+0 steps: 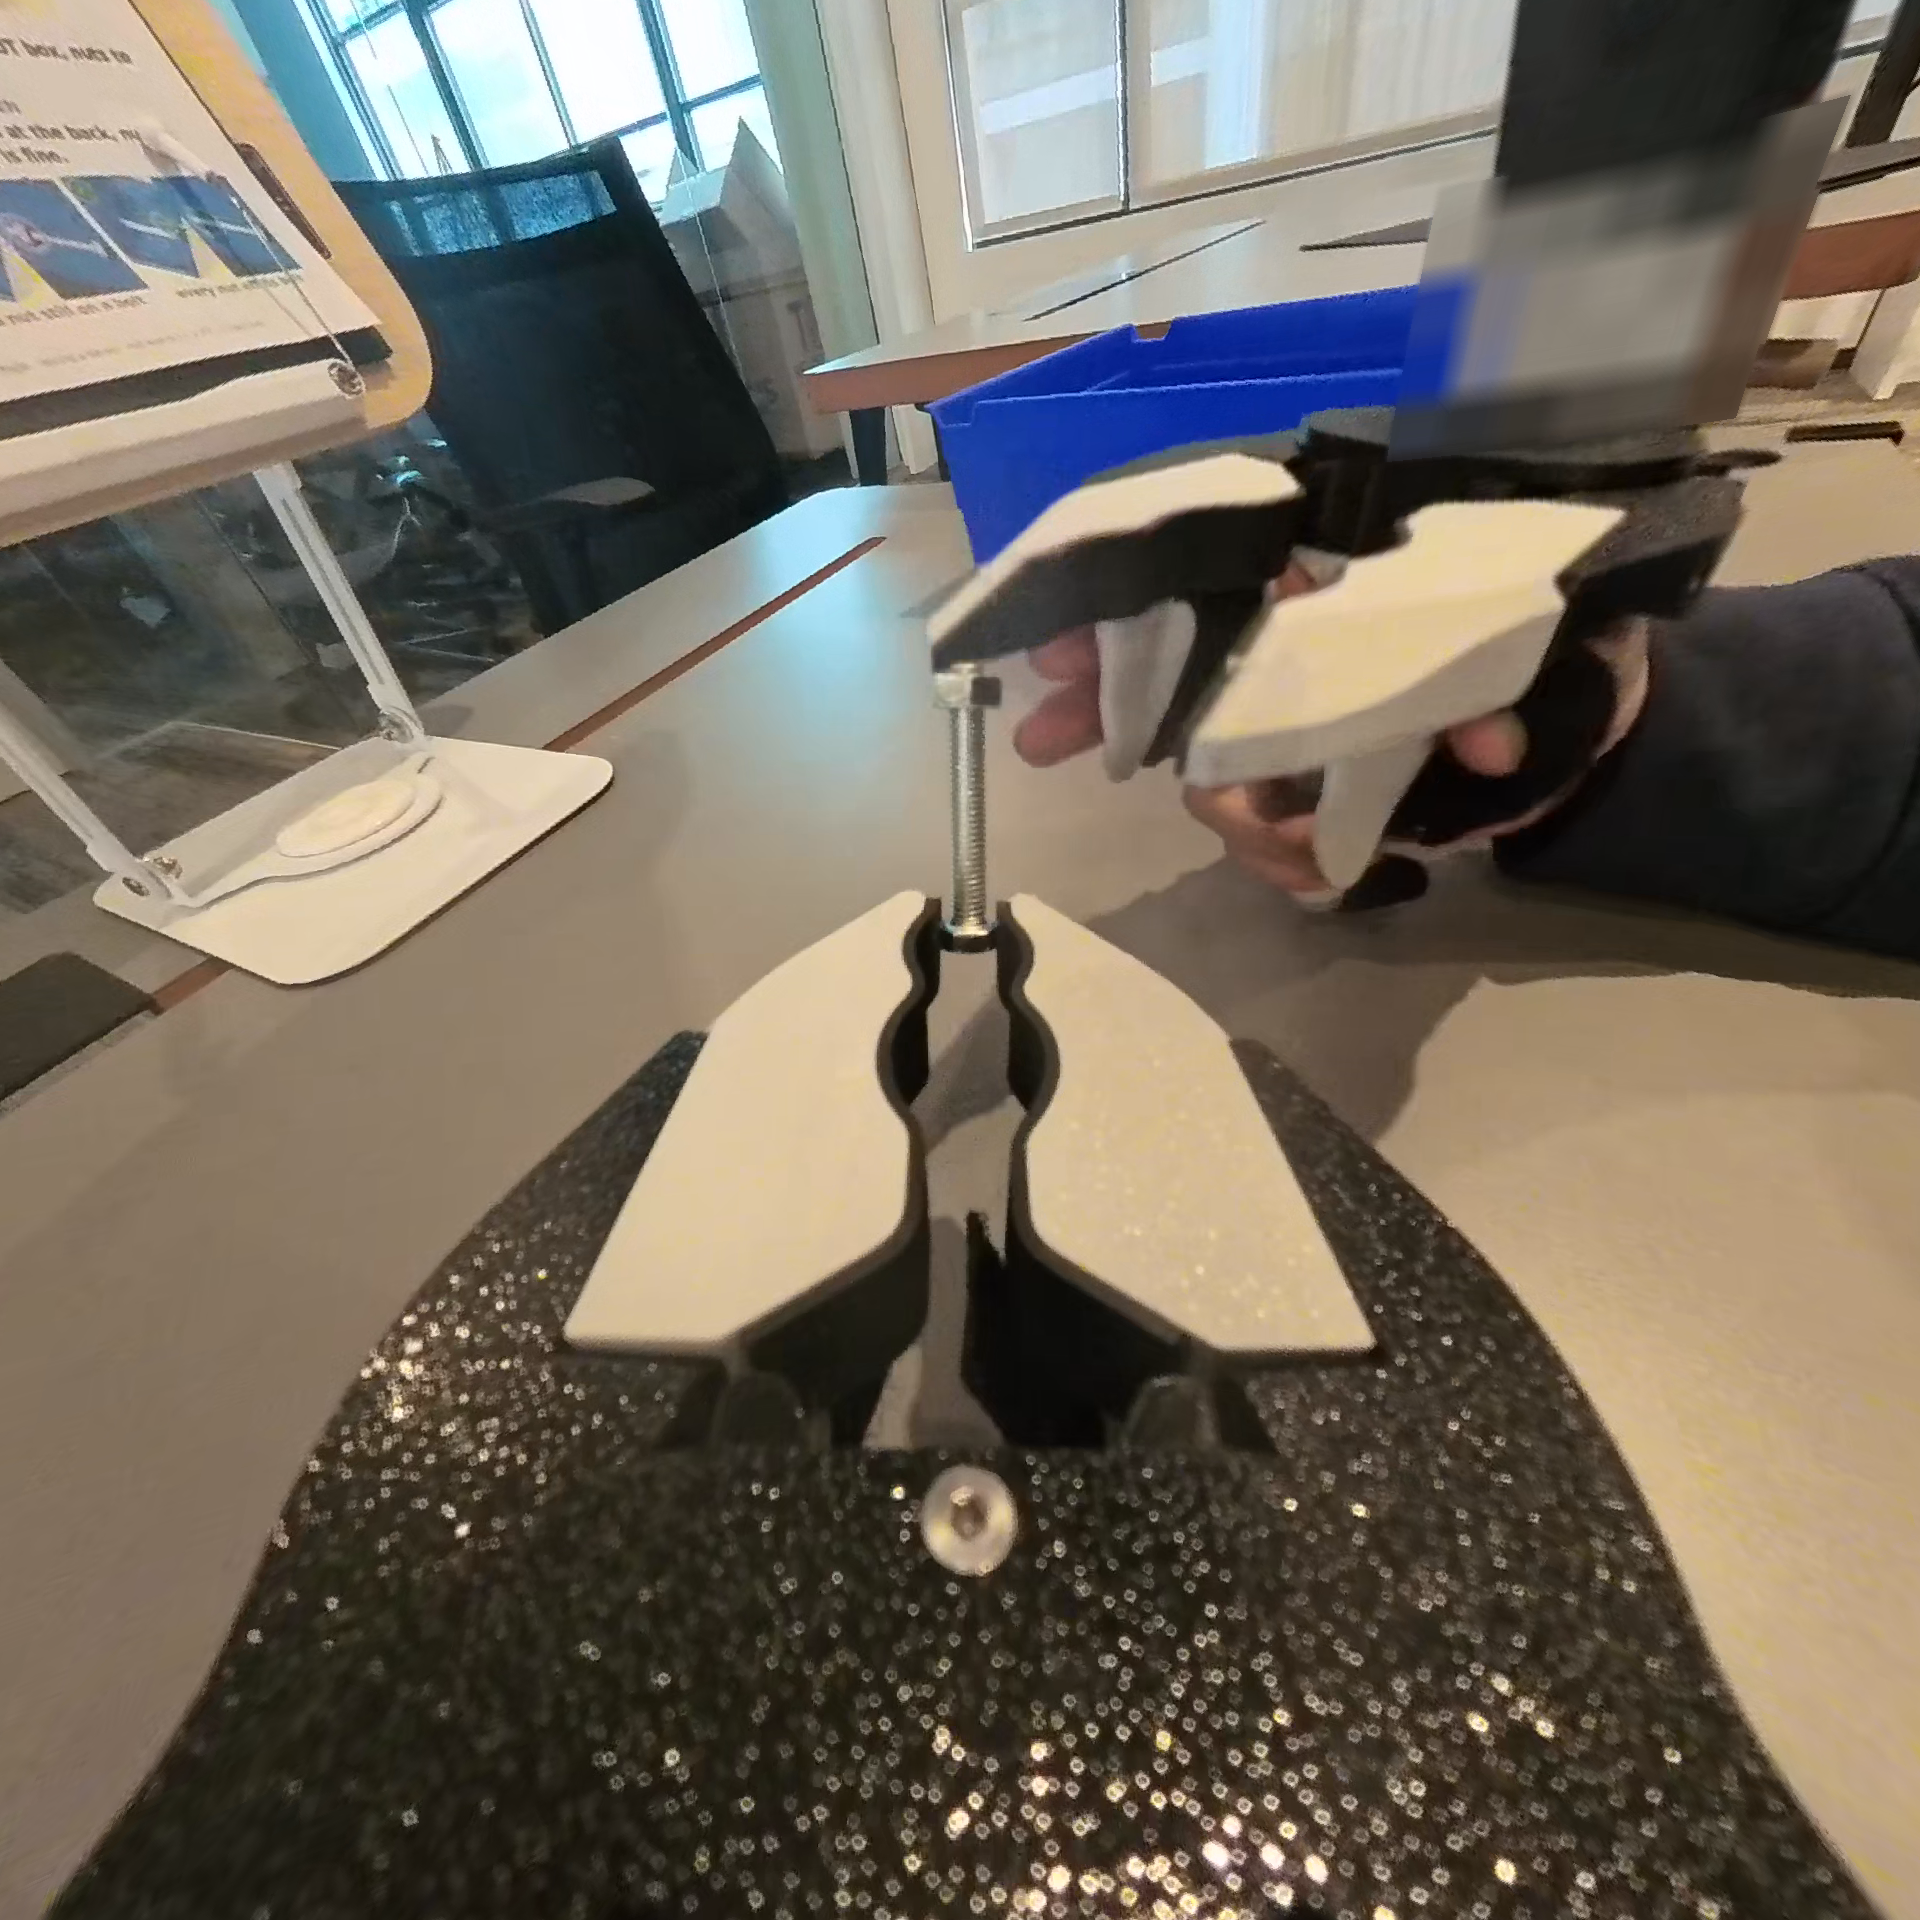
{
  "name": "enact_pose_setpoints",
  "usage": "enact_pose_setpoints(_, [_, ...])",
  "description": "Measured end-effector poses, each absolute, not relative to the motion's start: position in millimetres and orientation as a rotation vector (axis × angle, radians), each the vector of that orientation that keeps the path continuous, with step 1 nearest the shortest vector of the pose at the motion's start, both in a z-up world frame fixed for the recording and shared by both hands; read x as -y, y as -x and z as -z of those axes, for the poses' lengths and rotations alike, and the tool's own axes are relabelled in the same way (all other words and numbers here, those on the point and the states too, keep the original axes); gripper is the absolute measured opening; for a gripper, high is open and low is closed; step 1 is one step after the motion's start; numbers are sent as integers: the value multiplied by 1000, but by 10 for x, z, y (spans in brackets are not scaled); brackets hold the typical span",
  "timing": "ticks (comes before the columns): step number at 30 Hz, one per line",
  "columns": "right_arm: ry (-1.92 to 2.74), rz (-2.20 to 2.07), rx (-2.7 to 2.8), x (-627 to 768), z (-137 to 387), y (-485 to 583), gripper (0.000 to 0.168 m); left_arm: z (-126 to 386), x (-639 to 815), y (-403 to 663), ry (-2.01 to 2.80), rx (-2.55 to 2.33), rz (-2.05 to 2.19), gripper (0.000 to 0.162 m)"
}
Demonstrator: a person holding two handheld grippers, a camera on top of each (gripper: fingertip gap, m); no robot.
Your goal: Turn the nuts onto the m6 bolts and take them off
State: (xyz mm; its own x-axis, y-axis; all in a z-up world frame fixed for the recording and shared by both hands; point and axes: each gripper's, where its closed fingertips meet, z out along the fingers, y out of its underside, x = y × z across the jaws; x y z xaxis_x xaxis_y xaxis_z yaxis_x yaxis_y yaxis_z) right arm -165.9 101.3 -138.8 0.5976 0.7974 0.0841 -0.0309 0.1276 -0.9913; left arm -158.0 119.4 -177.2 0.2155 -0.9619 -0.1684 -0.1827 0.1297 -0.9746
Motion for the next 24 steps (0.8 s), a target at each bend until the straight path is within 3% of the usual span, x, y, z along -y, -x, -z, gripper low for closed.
enact_pose_setpoints(1, [1320, -696, 758, -992, 1408, 1688, 43, 1772, -1200, 1583, 1318, -1219, 844, 10])
enact_pose_setpoints(2, [1321, -722, 778, -953, 1415, 1712, 32, 1771, -1204, 1586, 1319, -1216, 845, 10])
enact_pose_setpoints(3, [1318, -781, 831, -864, 1428, 1750, 9, 1767, -1207, 1590, 1320, -1213, 847, 10])
enact_pose_setpoints(4, [1321, -841, 861, -805, 1429, 1772, 4, 1766, -1210, 1592, 1320, -1211, 848, 10])
enact_pose_setpoints(6, [1327, -868, 824, -835, 1398, 1738, 9, 1765, -1208, 1591, 1320, -1211, 850, 10])
enact_pose_setpoints(9, [1308, -744, 723, -983, 1358, 1645, 36, 1771, -1195, 1580, 1317, -1219, 849, 10])
enact_pose_setpoints(12, [1316, -681, 706, -1048, 1380, 1663, 52, 1772, -1189, 1575, 1315, -1222, 849, 10])
enact_pose_setpoints(14, [1334, -672, 740, -1034, 1431, 1705, 51, 1770, -1197, 1580, 1317, -1219, 847, 10])
enact_pose_setpoints(16, [1341, -776, 825, -890, 1462, 1775, 17, 1764, -1206, 1589, 1318, -1211, 851, 10])
enact_pose_setpoints(17, [1328, -848, 849, -820, 1440, 1795, 8, 1763, -1209, 1592, 1320, -1210, 851, 10])
enact_pose_setpoints(20, [1324, -857, 771, -889, 1380, 1696, 12, 1763, -1208, 1591, 1319, -1210, 853, 10])
enact_pose_setpoints(24, [1342, -726, 689, -1048, 1383, 1598, 37, 1769, -1193, 1579, 1317, -1219, 853, 10])
